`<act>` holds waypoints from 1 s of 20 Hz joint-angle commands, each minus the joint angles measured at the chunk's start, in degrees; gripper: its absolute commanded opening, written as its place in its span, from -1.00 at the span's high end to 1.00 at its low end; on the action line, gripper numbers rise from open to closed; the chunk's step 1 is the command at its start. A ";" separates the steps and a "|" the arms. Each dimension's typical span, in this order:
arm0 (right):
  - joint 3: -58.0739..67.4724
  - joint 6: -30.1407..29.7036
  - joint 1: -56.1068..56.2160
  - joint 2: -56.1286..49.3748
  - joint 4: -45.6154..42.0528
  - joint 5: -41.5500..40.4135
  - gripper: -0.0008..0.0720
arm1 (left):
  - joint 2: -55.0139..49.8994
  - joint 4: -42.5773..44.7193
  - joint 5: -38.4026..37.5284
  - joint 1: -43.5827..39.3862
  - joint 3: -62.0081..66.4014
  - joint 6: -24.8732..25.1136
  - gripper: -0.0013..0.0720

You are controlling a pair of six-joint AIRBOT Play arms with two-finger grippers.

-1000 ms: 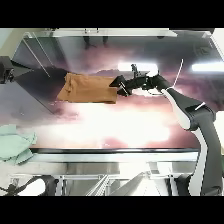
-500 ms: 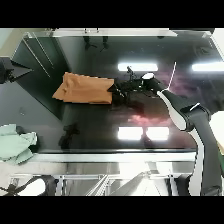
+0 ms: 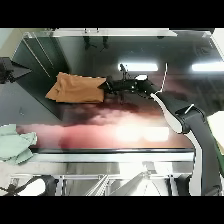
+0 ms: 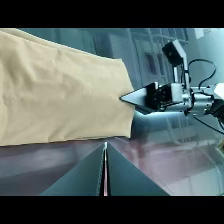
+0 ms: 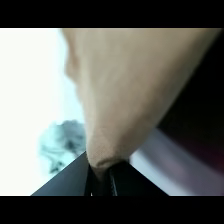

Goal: Fold the shirts.

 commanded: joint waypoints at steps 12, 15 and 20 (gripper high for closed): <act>0.15 19.89 -41.90 39.43 -18.62 8.15 0.91 | -0.02 0.02 -2.60 -0.04 -0.02 -0.09 0.93; 0.13 27.80 -56.83 43.50 -30.05 13.88 0.91 | -0.02 0.00 -3.02 -0.04 -0.02 -0.11 0.93; -0.17 33.31 -71.28 49.00 -53.83 36.79 0.92 | -0.02 -0.02 -2.99 -0.04 -0.02 -0.15 0.93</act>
